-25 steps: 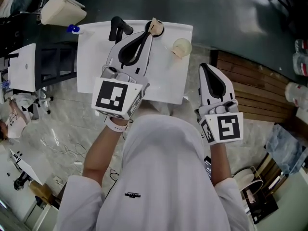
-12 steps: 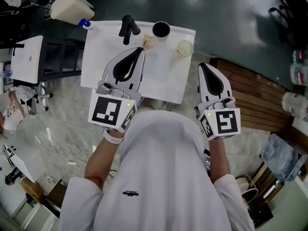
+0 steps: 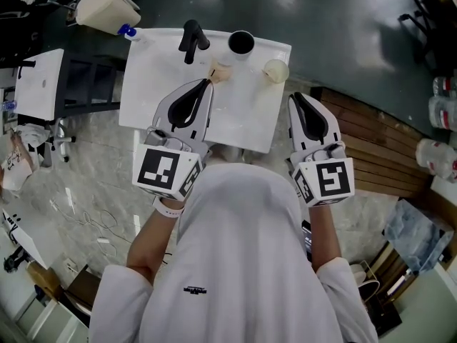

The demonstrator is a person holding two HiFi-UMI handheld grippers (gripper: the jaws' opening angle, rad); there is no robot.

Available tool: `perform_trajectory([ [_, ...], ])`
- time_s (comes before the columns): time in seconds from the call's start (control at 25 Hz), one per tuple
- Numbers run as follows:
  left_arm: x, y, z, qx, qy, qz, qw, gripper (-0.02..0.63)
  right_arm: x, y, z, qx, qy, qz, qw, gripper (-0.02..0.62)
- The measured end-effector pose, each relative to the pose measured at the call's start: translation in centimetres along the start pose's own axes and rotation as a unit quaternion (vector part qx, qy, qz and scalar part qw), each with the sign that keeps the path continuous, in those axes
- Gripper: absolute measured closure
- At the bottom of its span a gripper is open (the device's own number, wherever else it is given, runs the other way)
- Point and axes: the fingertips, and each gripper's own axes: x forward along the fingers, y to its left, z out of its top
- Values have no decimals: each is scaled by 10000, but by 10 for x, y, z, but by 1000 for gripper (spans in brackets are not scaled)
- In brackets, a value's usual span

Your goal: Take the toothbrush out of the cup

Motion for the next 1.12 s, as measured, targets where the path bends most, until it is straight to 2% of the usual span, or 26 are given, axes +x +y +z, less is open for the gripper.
perform_trajectory([
  [0.32,8,3,-24,-172,270,-38,9995,601,24,-1,-21,-169,292,132,9993,584],
  [0.36,9,4,-28,-201,308,-29,9993,601,29,-1,-25,-182,352,167,9991,576],
  [0.44,13,7,-35,-254,365,-8,9990,601,38,-2,-33,-196,459,243,9985,520],
  [0.92,33,15,-78,-494,756,101,9959,601,79,-15,-90,-425,1057,462,9924,517],
  [1.12,39,18,-89,-563,833,173,9948,601,88,-19,-104,-502,1159,521,9906,517],
])
